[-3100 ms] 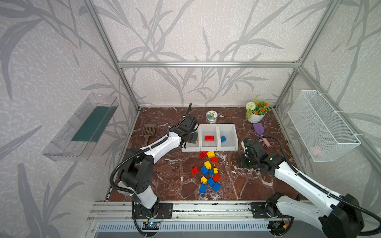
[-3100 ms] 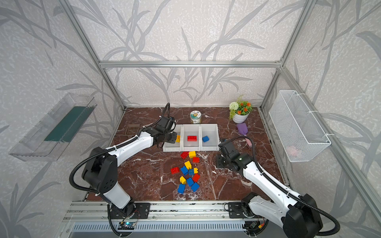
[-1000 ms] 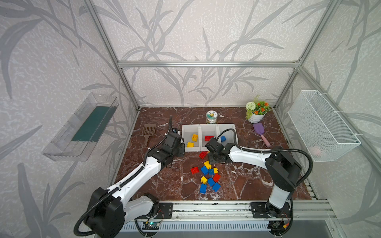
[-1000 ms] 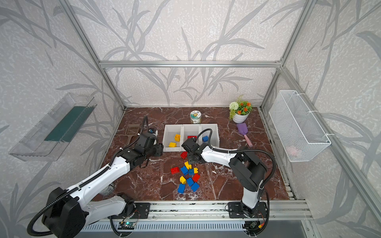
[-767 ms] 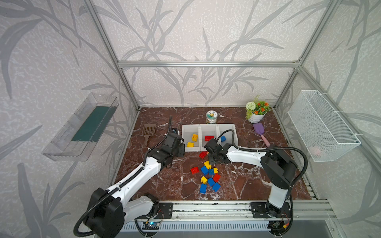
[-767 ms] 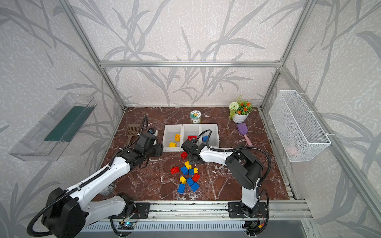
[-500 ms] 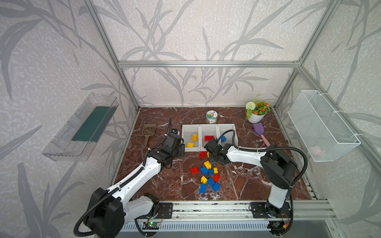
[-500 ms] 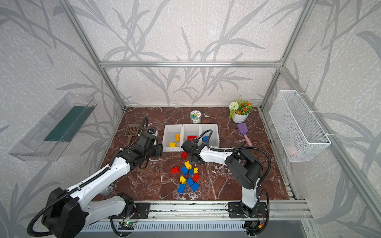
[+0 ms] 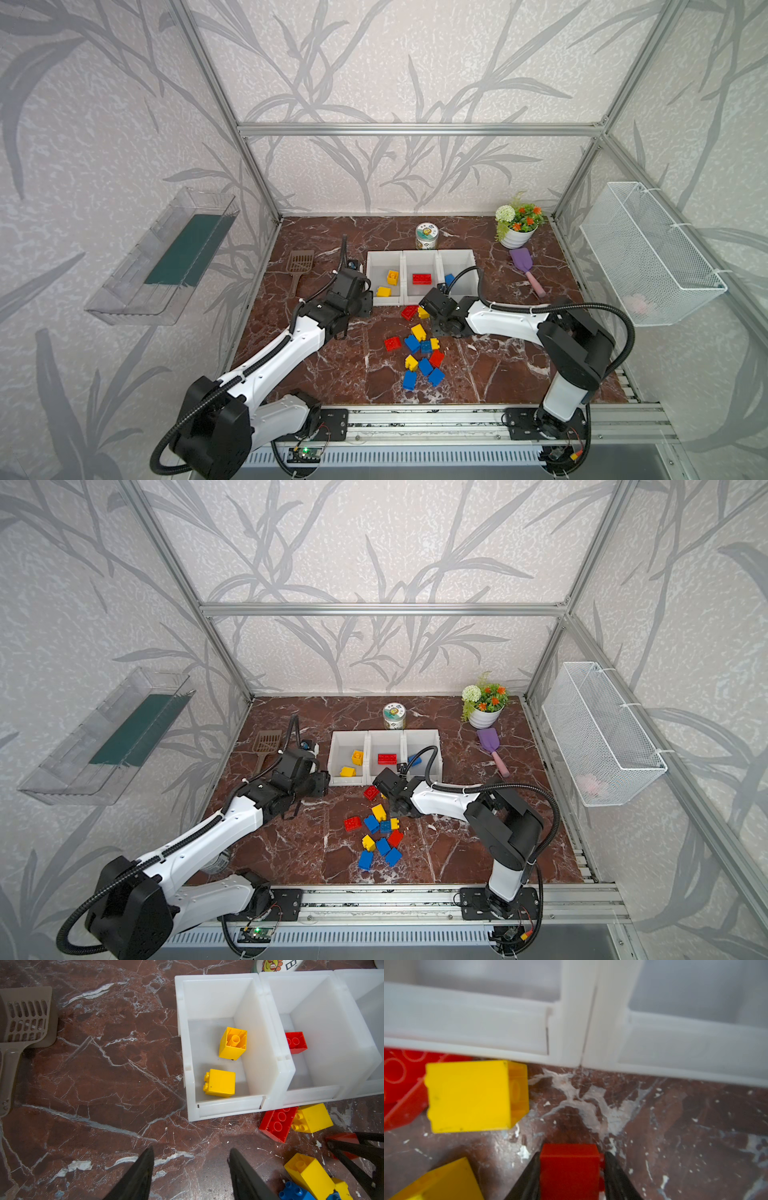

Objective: Sort the legos into containers by color
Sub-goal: Pick up the lego from the center of the table, then place the lego in the container.

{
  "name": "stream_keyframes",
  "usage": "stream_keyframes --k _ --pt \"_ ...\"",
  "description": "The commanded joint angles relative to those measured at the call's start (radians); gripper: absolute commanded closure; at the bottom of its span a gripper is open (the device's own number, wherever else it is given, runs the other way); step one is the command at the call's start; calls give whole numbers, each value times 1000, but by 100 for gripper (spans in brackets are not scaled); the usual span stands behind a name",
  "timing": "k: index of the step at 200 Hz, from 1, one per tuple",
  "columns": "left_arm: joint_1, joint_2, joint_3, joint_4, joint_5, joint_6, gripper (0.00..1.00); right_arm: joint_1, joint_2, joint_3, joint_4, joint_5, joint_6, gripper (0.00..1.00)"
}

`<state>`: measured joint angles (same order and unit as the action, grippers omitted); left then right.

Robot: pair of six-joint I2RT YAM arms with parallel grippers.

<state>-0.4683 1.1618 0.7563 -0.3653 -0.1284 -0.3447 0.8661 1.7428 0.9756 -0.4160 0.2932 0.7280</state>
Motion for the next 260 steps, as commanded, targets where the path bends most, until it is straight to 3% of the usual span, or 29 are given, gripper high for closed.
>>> stream_keyframes --k 1,57,100,147,188,221,238,260 --pt "6 8 17 -7 3 -10 40 4 -73 -41 -59 33 17 65" --pt "6 -35 -16 -7 -16 -27 39 -1 -170 -45 -107 64 -15 67" --pt "5 -37 -13 -14 -14 -27 40 -9 -170 85 -122 66 -149 67" --pt "5 -59 -24 -23 3 -47 39 -63 -42 324 -72 -14 -293 67" --pt "6 -120 -66 -22 1 -69 40 -84 170 528 -85 -43 -362 67" --pt "6 -137 -71 -37 3 -78 40 -104 256 589 -82 -68 -359 67" --pt "6 -140 -72 -41 3 -80 40 -114 276 601 -82 -86 -351 63" --pt "6 -140 -75 -41 4 -83 40 -116 289 624 -99 -104 -353 48"
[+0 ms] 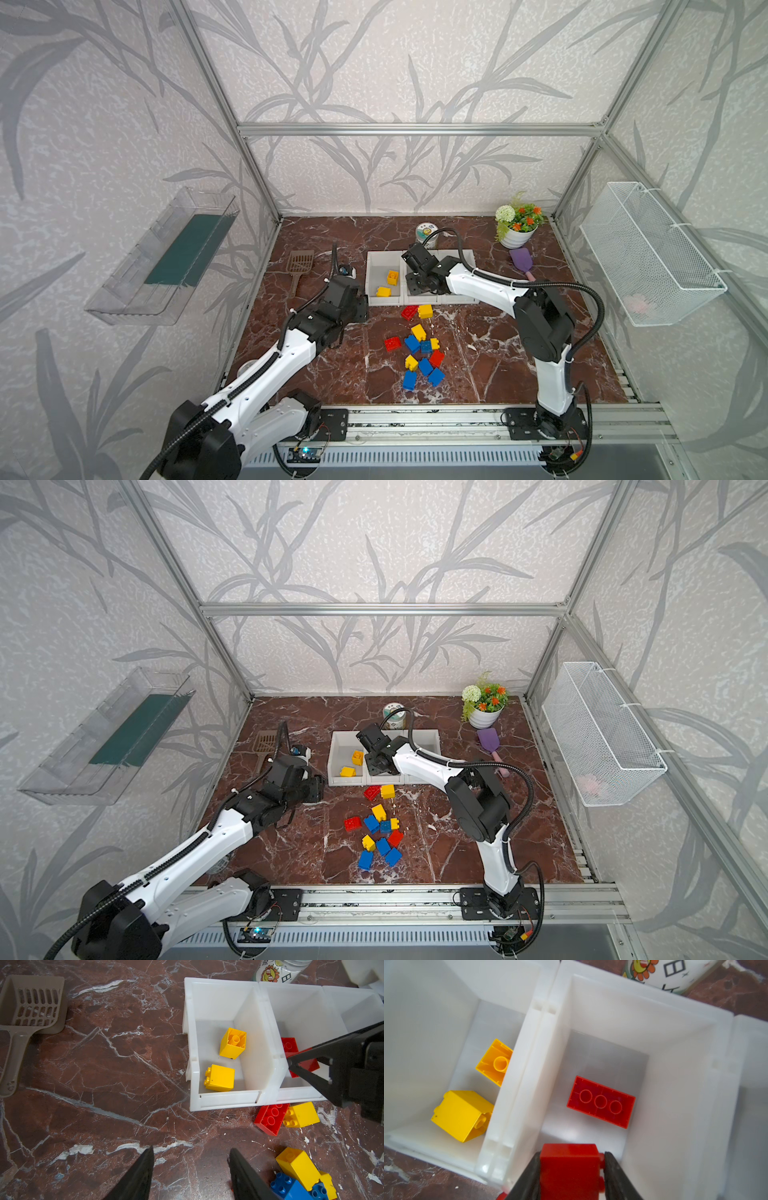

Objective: Sort the legos into containers by color
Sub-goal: Place the lego in the container.

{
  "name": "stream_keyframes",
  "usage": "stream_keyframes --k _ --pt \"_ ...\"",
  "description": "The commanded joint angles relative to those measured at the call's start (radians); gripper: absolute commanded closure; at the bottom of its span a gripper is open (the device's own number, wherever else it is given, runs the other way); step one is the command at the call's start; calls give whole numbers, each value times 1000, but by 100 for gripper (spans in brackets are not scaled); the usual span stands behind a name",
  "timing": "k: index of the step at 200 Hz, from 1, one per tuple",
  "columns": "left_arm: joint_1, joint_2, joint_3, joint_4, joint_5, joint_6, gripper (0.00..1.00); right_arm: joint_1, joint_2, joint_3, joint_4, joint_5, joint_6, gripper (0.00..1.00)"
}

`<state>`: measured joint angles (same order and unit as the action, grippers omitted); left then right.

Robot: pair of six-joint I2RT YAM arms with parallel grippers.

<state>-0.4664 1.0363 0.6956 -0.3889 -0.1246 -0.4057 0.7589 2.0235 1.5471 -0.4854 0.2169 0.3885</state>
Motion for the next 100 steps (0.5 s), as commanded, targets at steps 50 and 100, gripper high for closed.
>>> stream_keyframes --k 50,100 --pt "4 -2 -14 -15 13 -28 39 -13 -13 70 -43 -35 -28 38" --pt "5 -2 -28 -7 17 -31 39 -15 -118 2 -36 -53 -12 38"
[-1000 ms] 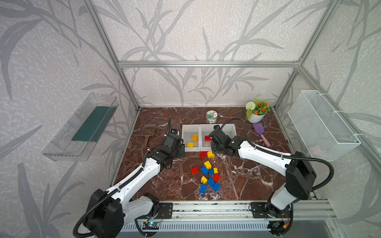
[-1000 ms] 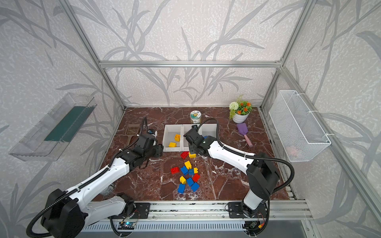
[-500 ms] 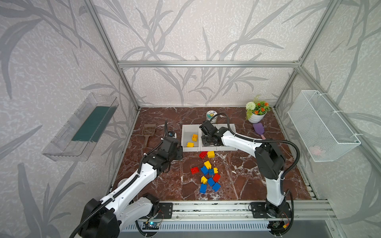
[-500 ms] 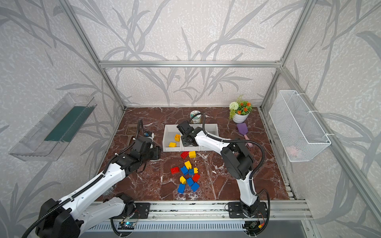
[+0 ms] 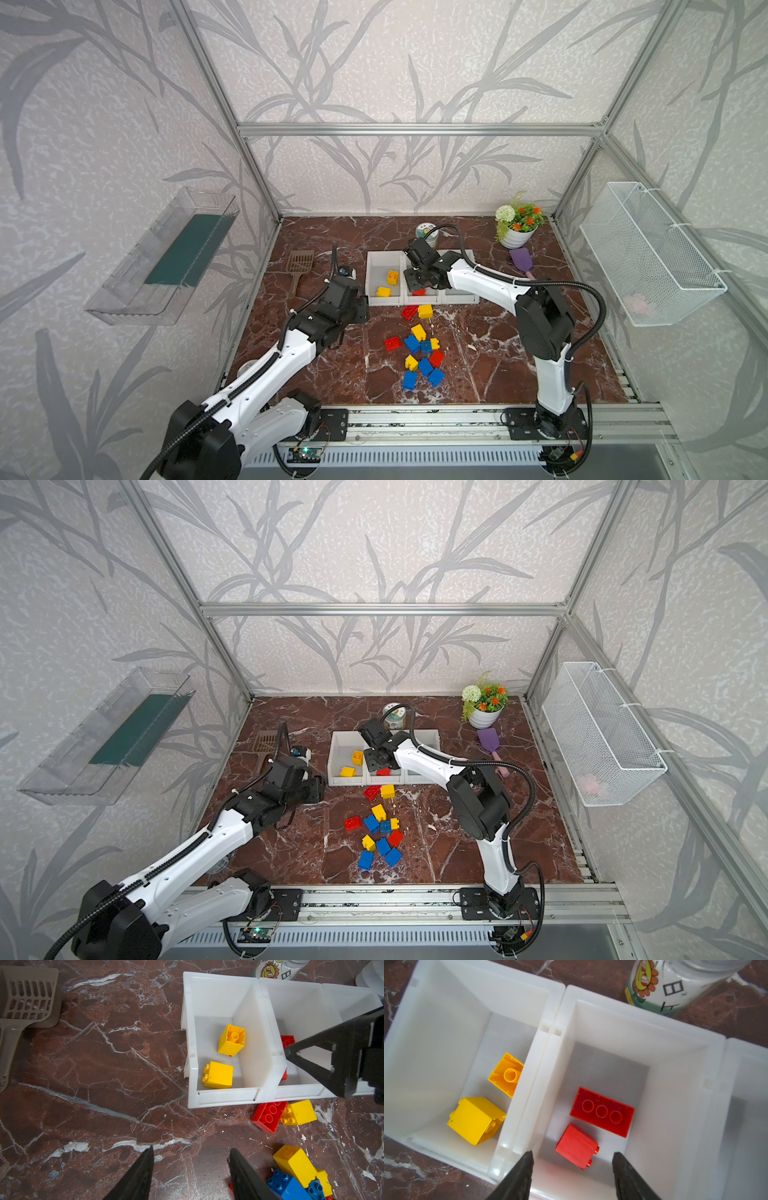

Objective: Sort the legos into containers by color
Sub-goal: Place the lego in the container, then pick up the lego from the center of the table.

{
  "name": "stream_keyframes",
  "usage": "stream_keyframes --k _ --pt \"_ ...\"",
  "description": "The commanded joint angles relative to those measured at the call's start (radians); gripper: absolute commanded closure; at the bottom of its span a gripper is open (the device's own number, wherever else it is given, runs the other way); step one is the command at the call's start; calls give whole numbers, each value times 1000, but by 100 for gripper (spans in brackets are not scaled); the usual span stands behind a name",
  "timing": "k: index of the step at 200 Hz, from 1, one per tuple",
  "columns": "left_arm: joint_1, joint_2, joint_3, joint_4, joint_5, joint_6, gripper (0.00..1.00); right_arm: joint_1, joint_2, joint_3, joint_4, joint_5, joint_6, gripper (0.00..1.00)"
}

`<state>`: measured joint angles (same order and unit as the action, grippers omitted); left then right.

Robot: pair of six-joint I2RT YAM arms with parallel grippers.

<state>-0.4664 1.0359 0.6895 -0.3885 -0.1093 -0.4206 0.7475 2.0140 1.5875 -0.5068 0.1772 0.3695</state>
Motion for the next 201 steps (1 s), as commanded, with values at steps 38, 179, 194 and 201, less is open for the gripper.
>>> stream_keyframes --k 38,179,194,201 --pt "4 6 -52 27 64 -6 39 -4 -288 -223 2 15 33 37" --pt "-185 190 -127 154 210 -173 36 -1 -711 -783 6 30 248 37" --pt "-211 245 -102 158 225 -172 36 -1 -695 -773 6 15 246 37" --pt "-220 271 -89 156 235 -169 36 -1 -692 -771 6 14 247 37"
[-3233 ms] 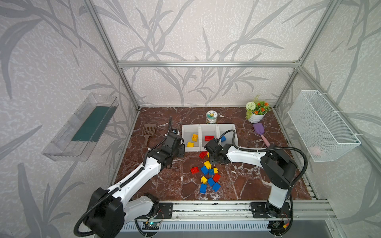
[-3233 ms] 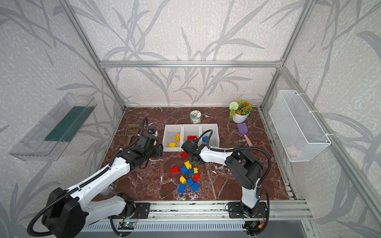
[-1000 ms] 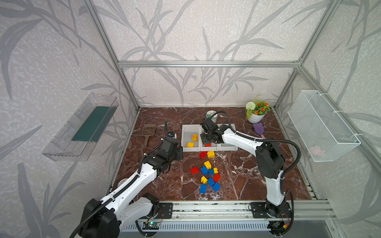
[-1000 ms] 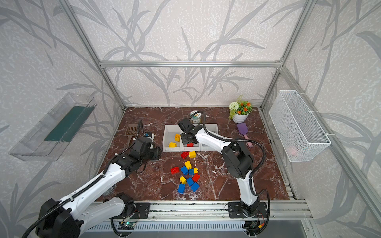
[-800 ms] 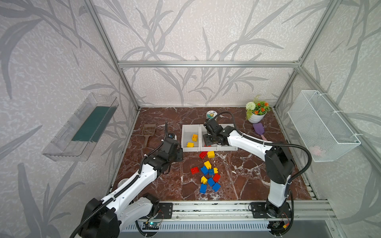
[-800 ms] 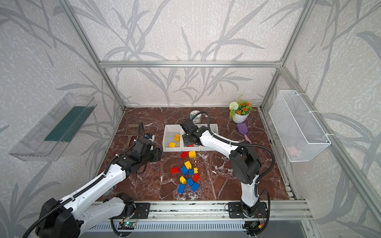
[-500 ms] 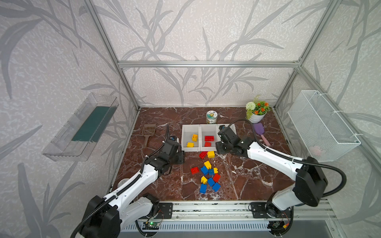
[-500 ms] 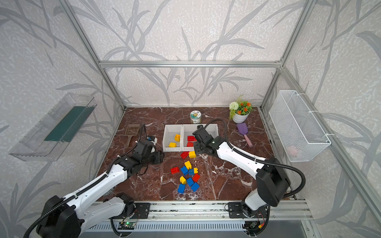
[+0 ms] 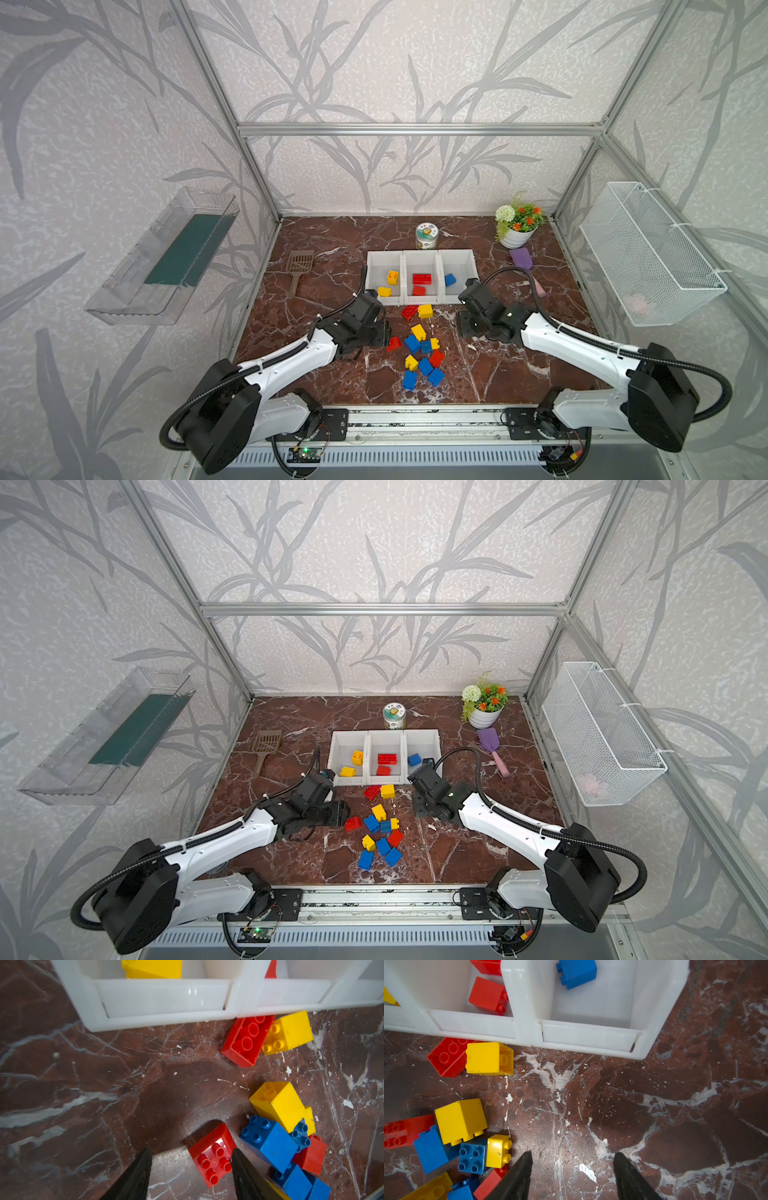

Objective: Sort the legos into containers by color
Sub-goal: Pick up the lego from the center of the table.

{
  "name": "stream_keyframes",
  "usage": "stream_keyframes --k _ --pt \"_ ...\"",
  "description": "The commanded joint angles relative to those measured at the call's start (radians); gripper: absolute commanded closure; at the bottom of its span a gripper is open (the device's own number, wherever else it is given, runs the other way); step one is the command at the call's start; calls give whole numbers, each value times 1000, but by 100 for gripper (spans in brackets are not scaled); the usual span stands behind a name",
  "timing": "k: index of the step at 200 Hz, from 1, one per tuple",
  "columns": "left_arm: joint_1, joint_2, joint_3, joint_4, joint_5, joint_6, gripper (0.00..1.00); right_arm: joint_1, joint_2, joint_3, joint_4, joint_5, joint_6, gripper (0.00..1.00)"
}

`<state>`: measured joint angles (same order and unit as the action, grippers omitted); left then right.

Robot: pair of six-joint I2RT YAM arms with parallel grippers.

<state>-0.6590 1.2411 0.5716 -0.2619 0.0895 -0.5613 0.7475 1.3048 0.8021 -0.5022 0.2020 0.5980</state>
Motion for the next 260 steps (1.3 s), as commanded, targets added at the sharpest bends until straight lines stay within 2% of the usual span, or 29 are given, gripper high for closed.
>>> stream_keyframes --k 1,24,43,101,130,190,260 --pt "-29 67 31 29 37 -29 36 -1 18 15 1 -11 19 37" --pt "-53 129 65 14 49 -14 36 0 17 13 2 -10 20 37" --pt "-66 145 90 -25 12 16 36 -1 7 7 0 -7 23 37" --pt "-72 159 145 -94 -15 176 36 -1 -6 -14 5 -5 32 36" --pt "-71 196 173 -107 7 229 37 0 -5 -18 11 -7 31 36" --pt "-121 224 157 -121 21 235 42 0 -8 -29 12 -6 63 37" --pt "-165 228 136 -142 -34 215 52 0 3 -32 22 -16 66 36"
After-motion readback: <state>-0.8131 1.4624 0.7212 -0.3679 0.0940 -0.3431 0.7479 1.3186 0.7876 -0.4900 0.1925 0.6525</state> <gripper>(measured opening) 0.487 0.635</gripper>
